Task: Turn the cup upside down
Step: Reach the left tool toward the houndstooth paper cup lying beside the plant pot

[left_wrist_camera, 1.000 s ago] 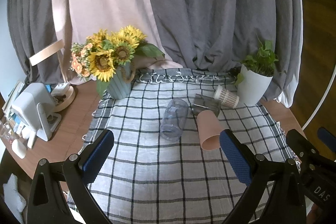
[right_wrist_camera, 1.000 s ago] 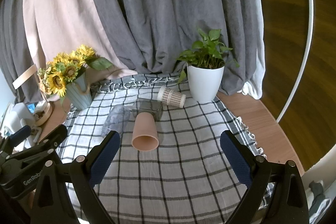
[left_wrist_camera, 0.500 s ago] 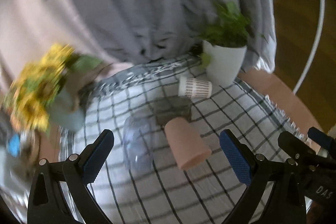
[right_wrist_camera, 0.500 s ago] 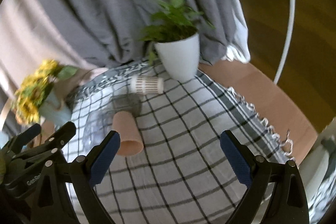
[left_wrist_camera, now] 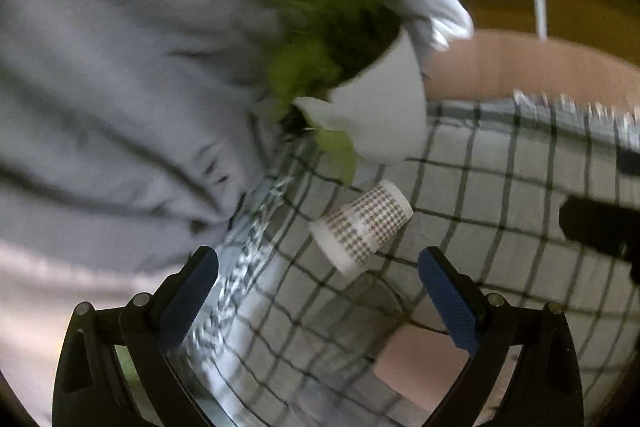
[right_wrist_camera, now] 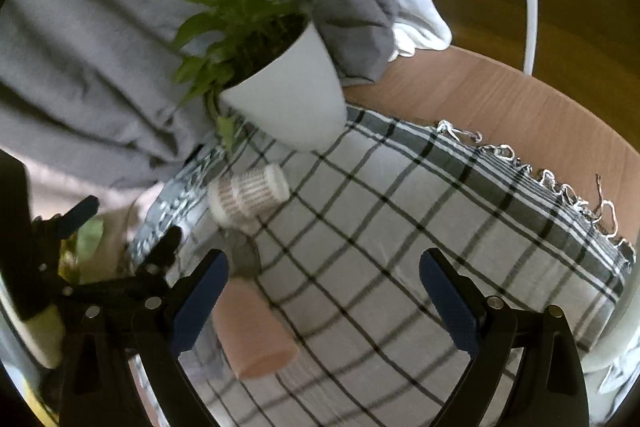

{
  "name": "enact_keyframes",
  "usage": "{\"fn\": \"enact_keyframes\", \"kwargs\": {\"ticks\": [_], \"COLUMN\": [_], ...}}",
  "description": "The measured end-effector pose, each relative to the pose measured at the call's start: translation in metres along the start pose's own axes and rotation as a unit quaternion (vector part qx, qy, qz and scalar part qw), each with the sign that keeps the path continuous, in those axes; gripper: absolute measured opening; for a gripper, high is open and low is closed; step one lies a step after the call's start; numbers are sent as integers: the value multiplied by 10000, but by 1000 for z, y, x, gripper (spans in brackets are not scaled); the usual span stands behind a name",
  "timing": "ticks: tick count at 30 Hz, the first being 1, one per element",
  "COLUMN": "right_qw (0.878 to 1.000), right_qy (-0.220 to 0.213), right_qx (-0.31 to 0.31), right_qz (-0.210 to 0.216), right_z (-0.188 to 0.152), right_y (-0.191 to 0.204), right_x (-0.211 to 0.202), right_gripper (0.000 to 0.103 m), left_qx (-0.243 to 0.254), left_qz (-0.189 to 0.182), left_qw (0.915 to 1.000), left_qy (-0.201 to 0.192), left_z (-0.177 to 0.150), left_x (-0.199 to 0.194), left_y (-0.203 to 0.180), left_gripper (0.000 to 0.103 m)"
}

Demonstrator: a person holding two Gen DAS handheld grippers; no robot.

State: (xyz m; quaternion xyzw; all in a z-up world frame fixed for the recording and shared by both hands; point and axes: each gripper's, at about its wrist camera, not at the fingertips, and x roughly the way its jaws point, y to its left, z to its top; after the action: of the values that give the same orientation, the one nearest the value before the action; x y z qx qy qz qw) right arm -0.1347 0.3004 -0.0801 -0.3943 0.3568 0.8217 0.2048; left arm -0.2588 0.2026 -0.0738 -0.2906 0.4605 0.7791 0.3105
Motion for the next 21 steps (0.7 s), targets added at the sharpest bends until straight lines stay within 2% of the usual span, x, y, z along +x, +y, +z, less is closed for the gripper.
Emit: {"fn": "enact_keyframes", "kwargs": {"ticks": [4,5,9,13,17,21], "right_qw": [9993,9990,9968,9921,9877,9837], "right_qy": [185,228,454,748,923,1072], "right_qx": [282,341,556,863,1077,1260], "right_qz": [-141,-175,-339,-518,-650,-710], "right_z": [10,11,15,18,22,29], "right_y": [2,1,-7,-20,-30,-39], "right_x": [28,33,54,76,94,107], "right_gripper": [96,96,96,96,96,96], "left_qx": [990,1321,2035,2364,2499,2529], "left_qz": [137,167,55,-18,-318,-595], "left_qw": [9950,9911,9790,9714,9669,9638], "left_qy": [-6,21,126,202,413,600], "left_z": [9,10,12,18,24,28], "left_x": [32,43,70,91,111,127], "left_y": [-13,-19,-33,-41,-47,-48], "left_gripper": [102,102,101,101,96,95]}}
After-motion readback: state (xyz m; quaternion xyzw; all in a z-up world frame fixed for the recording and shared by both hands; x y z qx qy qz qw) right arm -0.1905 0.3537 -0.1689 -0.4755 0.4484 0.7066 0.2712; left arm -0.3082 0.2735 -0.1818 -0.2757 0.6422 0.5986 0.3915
